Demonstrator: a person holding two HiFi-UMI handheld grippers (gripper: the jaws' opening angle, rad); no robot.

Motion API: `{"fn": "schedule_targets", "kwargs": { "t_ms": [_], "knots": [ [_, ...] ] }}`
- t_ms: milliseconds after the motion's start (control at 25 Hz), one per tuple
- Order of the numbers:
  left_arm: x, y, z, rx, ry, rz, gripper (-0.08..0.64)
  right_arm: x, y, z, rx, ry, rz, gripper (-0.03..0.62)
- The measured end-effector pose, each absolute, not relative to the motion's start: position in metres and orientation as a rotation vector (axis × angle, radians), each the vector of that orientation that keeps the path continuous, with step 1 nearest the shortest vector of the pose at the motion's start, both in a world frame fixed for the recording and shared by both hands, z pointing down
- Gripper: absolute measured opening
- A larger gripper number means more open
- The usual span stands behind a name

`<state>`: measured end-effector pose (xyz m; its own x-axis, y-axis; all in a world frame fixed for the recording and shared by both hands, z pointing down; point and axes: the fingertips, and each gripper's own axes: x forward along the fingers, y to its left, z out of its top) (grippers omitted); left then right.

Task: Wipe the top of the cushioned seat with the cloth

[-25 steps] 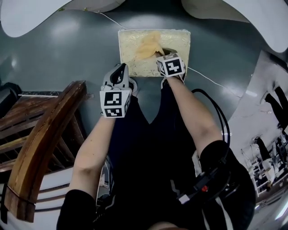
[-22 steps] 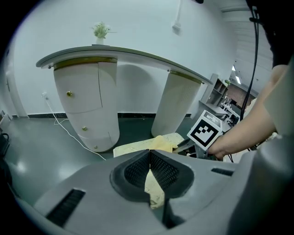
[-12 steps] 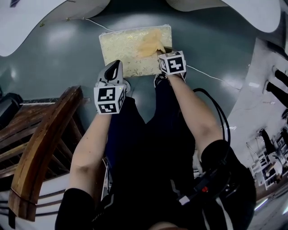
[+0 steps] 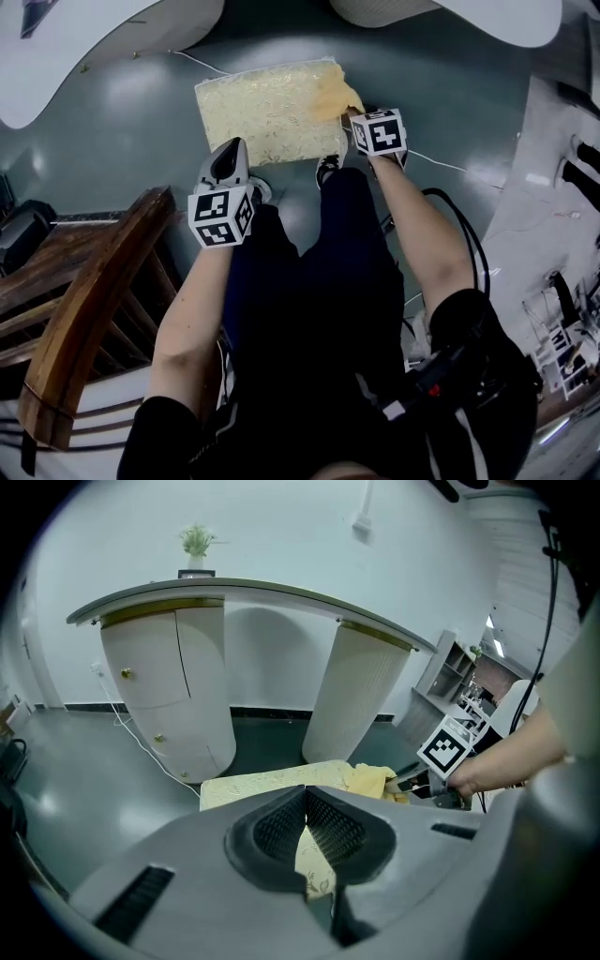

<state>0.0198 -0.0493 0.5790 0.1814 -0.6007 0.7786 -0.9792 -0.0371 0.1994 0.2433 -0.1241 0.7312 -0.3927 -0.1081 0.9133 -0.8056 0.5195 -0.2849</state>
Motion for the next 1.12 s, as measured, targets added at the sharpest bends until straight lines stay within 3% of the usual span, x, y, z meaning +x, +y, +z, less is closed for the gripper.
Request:
{"fn": "schedule_targets", "kwargs": {
  "t_ms": [280, 560, 920, 1120],
  "knots": [
    [-0.014, -0.045, 0.56, 1.677, -1.608, 0.566, 0.005, 0.192, -0.102, 0.648, 0.574, -2.085, 0.777, 0.072],
    [-0.064, -0.012, 0.543, 1.736, -1.599, 0.515, 0.005, 0.08, -0.047, 0.607, 0.485, -2.204, 0.662, 0.072],
    [-0.138, 0.038, 0.534, 1.769, -1.64, 0.521, 0.005, -0.058, 0.013, 0.627, 0.411, -2.206, 0.671, 0.072],
    [-0.156, 0.048, 0.55, 1.754, -1.62, 0.551, 0.005, -0.095, 0.028, 0.676, 0.379, -2.151, 0.66, 0.072]
  ]
}}
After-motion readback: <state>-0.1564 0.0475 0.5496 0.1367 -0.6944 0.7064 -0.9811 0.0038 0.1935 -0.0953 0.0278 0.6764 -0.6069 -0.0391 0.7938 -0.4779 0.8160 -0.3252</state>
